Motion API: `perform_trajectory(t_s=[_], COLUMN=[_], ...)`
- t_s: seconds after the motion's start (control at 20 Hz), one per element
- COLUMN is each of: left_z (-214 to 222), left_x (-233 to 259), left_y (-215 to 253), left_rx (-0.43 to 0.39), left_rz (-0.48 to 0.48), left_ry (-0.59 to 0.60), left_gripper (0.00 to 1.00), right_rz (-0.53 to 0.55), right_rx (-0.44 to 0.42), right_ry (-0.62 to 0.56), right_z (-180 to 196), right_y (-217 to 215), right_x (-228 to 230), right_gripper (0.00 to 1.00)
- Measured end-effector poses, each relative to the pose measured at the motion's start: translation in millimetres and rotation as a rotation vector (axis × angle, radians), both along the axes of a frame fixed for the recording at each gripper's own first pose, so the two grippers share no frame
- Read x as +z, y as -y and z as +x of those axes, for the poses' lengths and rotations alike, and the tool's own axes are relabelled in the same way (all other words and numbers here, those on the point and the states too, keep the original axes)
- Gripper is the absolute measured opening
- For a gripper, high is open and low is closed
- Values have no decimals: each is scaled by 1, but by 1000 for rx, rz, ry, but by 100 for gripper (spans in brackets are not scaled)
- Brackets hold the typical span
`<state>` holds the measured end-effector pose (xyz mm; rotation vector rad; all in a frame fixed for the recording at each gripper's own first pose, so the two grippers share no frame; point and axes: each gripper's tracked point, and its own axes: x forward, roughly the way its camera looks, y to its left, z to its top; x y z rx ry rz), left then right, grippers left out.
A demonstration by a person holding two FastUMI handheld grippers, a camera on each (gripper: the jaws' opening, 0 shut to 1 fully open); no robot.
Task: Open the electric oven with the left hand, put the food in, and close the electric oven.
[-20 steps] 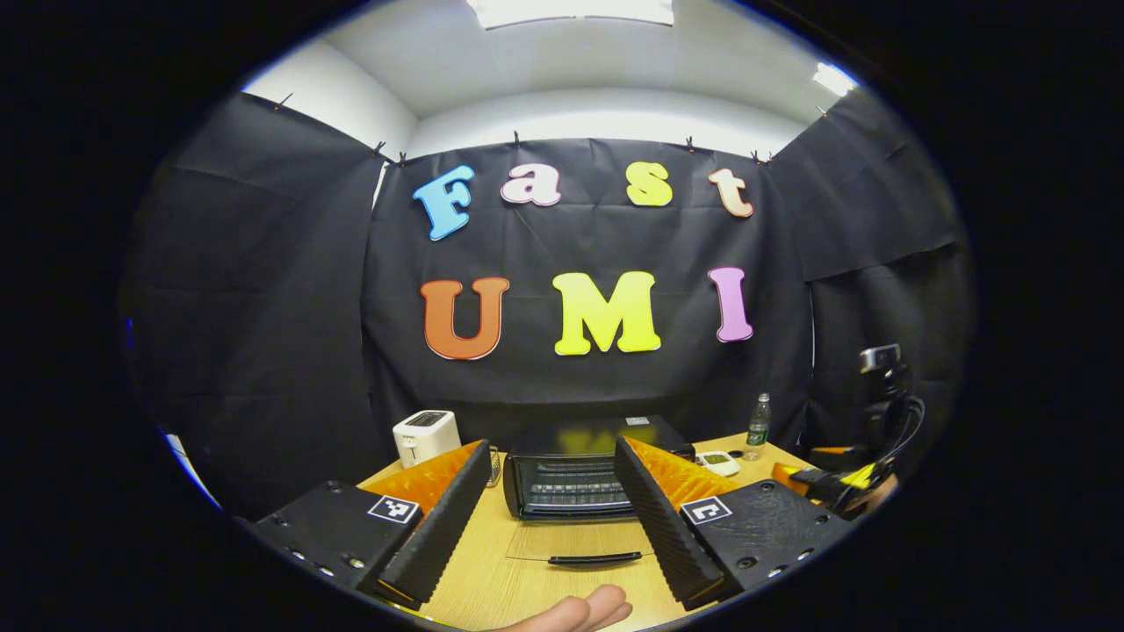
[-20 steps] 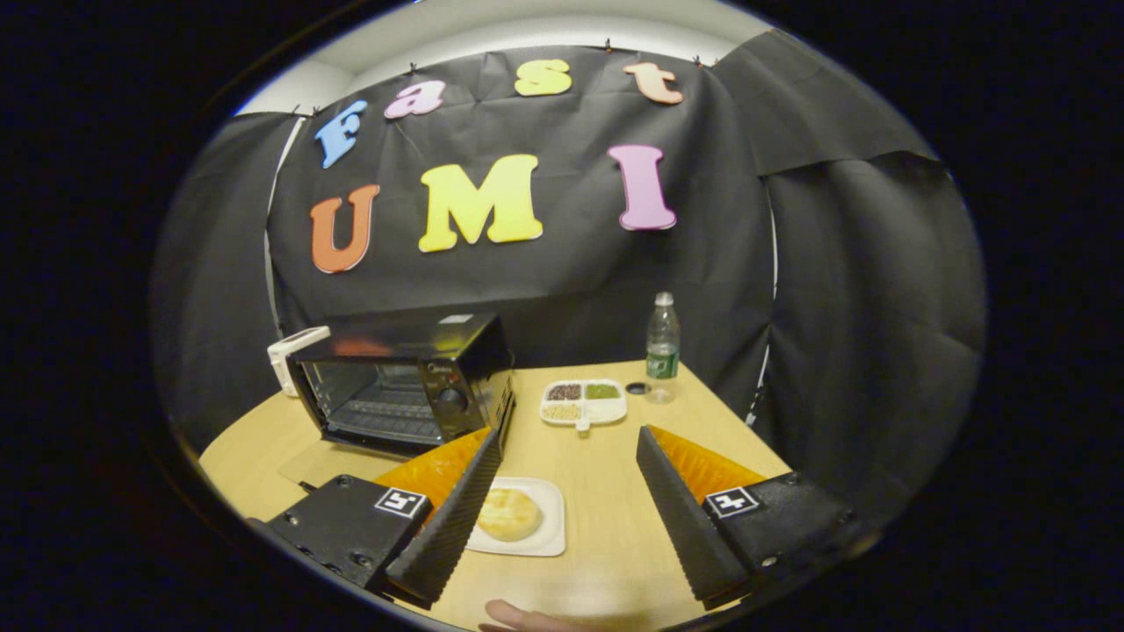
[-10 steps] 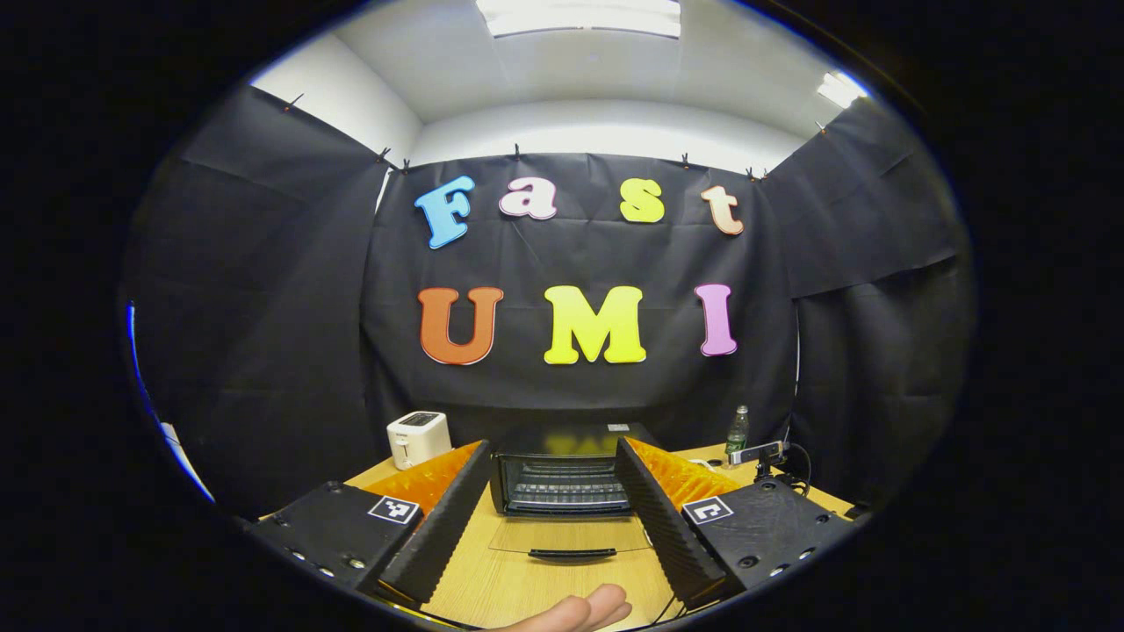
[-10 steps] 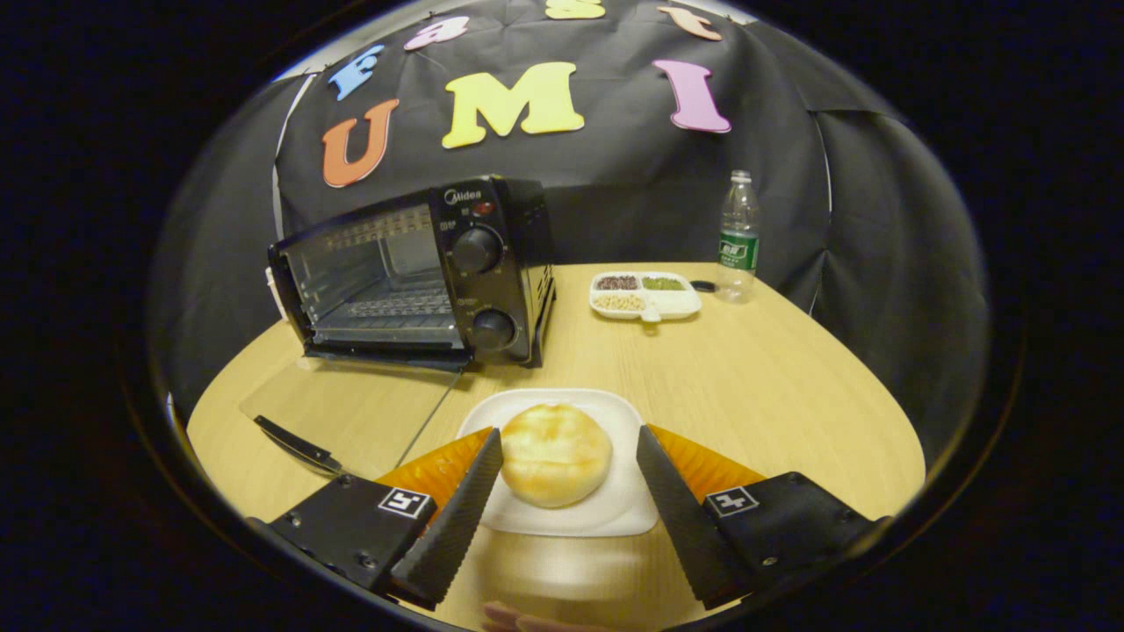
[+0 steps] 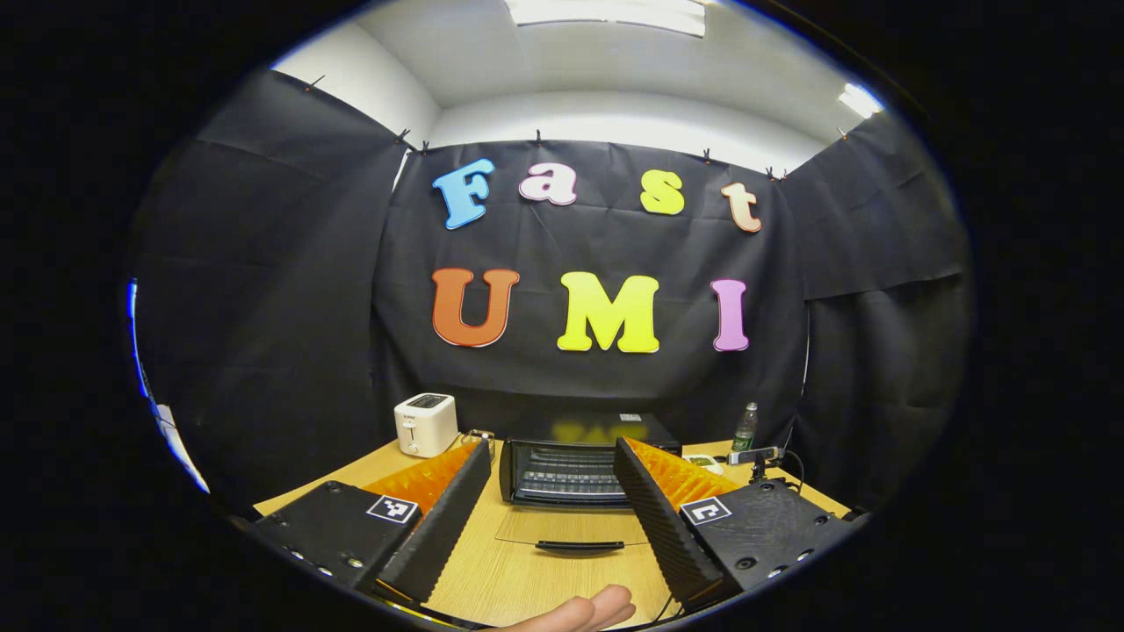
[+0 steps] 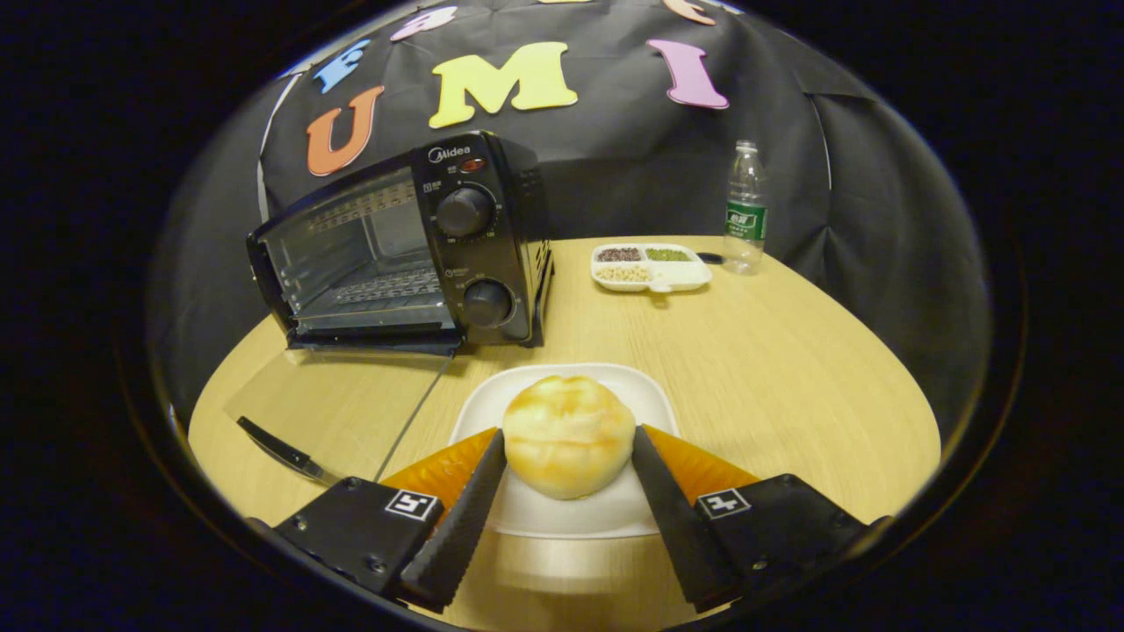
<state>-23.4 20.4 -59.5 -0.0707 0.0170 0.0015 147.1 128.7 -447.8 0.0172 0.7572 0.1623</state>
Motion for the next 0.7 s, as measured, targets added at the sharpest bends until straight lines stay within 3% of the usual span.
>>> perform_trajectory(t_s=[0.1,0.2,0.7], left_z=[0,2,9], left_x=[-3,-3,-11], left_y=[-1,-1,-26], left_rx=[0,-6,14], left_rz=[3,9,15], left_ry=[-7,-7,-20], left_gripper=[93,93,93], right_rz=[18,49,335], right_rx=[-3,-5,25], right_ry=[10,7,59], right_z=[2,-2,-15], right_y=[1,-2,-75], right_x=[3,7,81], right_gripper=[89,79,77])
